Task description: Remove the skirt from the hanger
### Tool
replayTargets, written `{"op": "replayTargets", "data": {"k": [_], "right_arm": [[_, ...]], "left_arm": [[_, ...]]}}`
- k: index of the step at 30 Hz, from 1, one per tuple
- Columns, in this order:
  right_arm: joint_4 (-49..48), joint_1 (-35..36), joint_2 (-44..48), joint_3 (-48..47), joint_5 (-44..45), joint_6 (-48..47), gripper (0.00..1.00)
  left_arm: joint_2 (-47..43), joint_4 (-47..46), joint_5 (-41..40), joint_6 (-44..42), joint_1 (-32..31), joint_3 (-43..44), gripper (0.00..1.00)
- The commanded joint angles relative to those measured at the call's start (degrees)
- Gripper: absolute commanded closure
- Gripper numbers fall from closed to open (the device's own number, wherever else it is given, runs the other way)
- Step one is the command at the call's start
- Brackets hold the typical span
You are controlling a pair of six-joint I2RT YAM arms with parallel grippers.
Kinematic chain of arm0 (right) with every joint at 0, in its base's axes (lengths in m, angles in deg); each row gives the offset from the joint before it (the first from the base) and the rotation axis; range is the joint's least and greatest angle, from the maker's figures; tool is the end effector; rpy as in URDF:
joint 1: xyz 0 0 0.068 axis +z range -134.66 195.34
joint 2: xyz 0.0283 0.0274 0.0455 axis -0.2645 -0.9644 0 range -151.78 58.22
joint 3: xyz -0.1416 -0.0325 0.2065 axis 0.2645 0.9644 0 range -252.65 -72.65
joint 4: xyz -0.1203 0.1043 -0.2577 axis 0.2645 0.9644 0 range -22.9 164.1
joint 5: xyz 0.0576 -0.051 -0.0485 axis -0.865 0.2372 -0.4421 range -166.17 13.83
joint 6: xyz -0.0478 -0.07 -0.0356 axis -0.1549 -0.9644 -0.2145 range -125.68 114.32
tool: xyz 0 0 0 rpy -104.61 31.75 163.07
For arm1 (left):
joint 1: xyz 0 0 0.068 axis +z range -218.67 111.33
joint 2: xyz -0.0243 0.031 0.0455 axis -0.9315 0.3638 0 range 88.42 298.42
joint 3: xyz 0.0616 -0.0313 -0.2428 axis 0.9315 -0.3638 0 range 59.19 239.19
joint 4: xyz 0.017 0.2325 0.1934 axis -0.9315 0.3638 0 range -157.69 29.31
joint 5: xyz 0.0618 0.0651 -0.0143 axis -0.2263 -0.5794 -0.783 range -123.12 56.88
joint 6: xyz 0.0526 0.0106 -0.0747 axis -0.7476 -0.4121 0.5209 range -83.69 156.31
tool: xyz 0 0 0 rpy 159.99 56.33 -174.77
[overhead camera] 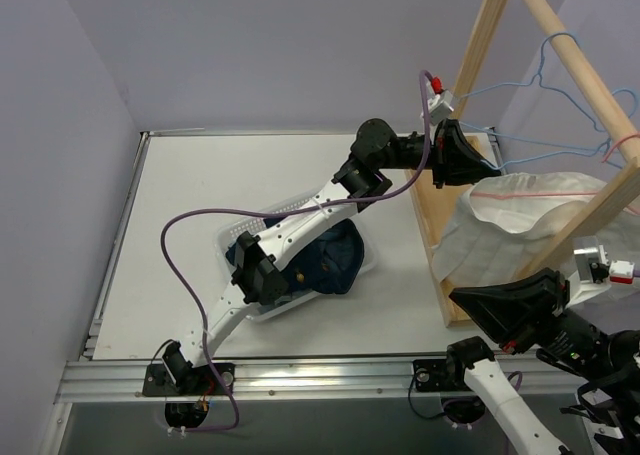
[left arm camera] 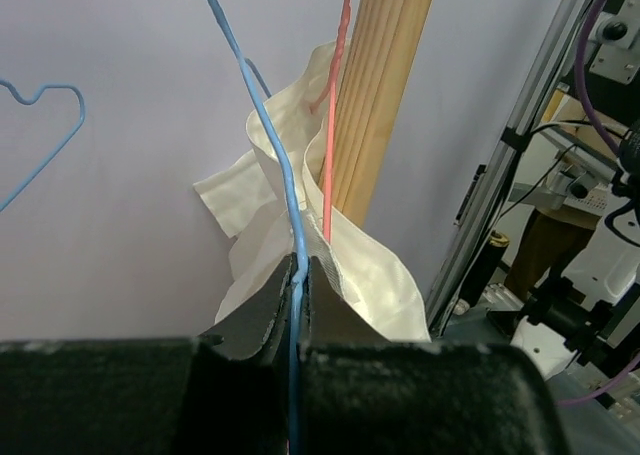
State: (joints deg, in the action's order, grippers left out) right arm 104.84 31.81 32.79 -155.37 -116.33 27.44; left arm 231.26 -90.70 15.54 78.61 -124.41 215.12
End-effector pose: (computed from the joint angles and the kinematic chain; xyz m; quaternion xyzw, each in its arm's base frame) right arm 0.0189 0.0610 0.5392 -0.1991 0.5766 0.5016 0.6135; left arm 0.2782 -0.5186 0.4598 0.4131 0.3671 -0.7357 0.3916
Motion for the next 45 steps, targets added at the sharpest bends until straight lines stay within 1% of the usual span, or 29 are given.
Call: {"op": "replayTargets", "data": {"k": [1,2,4,6,9,12,14,17,19,22,26,27,29,30,31,32,35,36,37,40,43,45], "right_arm": [[1.45,-0.39,-4.18,-3.93,6.39,-0.87,1.0],[1.64,-0.39,-4.62,-4.46,6.76,-1.3,1.0],[0.16,-0.39,-4.28,-4.39,6.5,-0.87,1.0],[-1.34,-0.39,-3.58,-3.16,5.98,0.1,1.0],[-3.1,-0.39,-2.43,-1.05,5.88,0.89,1.0],[-3.63,-0.39,-1.73,0.27,6.06,2.02,1.0],[-4.07,-0.47,-1.64,0.63,6.32,2.38,1.0],[-4.16,-0.56,-1.64,0.1,6.67,2.91,1.0],[-4.6,-0.65,-1.46,0.1,7.03,3.17,1.0],[-5.48,-1.09,-0.76,1.33,6.33,3.79,1.0],[-5.48,-1.7,0.21,3.0,5.62,3.88,1.0],[-5.22,-1.7,0.21,2.91,5.45,3.88,1.0],[-4.87,-1.79,0.38,2.48,5.62,3.7,1.0],[-4.43,-1.7,0.29,1.69,5.62,3.61,1.0],[-4.08,-1.7,0.29,1.16,5.8,3.44,1.0],[-3.73,-1.79,0.21,0.72,6.14,3.26,1.0],[-2.41,-1.7,0.03,-0.6,6.41,2.47,1.0],[-2.32,-1.79,0.03,-0.6,6.41,2.47,1.0],[-2.32,-1.79,0.2,-0.52,6.41,2.47,1.0],[-2.4,-1.7,0.64,-0.51,6.67,2.56,1.0],[-1.97,-1.7,0.65,-1.04,6.68,2.21,1.0],[-1.18,-1.7,0.38,-1.57,7.2,1.77,1.0]], "left_arm": [[-7.4,-13.97,2.57,3.27,2.21,-0.54,0.98],[-7.75,-17.39,3.1,5.05,3.18,-1.07,0.98],[-7.5,-18.22,4.94,6.39,3.45,-0.03,0.98],[-6.36,-11.47,5.91,3.94,2.84,4.08,0.98],[-5.56,-8.55,7.5,2.08,1.7,5.6,0.98],[-4.86,-10.39,5.22,2.87,0.82,4.73,0.98],[-3.03,-11.97,2.85,3.75,-0.59,6.04,0.98],[-1.17,-10.57,-2.06,3.32,-2.87,8.33,0.98],[-1.25,-8.82,-4.01,1.22,-3.93,7.98,0.98],[-2.22,-10.3,-8.66,1.64,-4.2,6.04,0.98],[-2.66,-12.33,-8.85,2.52,-3.32,8.94,0.98],[-3.53,-12.07,-8.76,2.09,-3.14,7.47,0.98],[-6.96,-14.42,-8.41,2.78,-2.35,3.34,0.98],[-8.27,-16.09,-8.41,3.57,-1.48,-2.16,0.98],[-10.03,-18.72,-8.76,5.05,-1.12,-4.31,0.98],[-10.48,-18.74,-8.76,5.24,-0.77,-5.89,0.98],[-10.4,-17.77,-8.59,6.82,0.81,-7.58,0.98],[-10.13,-18.56,-8.5,7.87,1.68,-7.84,0.98],[-9.44,-20.66,-8.67,10.67,2.13,-8.02,0.98],[-9.25,-21.12,-9.9,13.15,3.53,-8.63,0.98],[-10.39,-20.24,-9.82,12.63,4.33,-10.65,0.98],[-11.44,-22.69,-9.9,13.15,5.12,-15.03,0.98]]}}
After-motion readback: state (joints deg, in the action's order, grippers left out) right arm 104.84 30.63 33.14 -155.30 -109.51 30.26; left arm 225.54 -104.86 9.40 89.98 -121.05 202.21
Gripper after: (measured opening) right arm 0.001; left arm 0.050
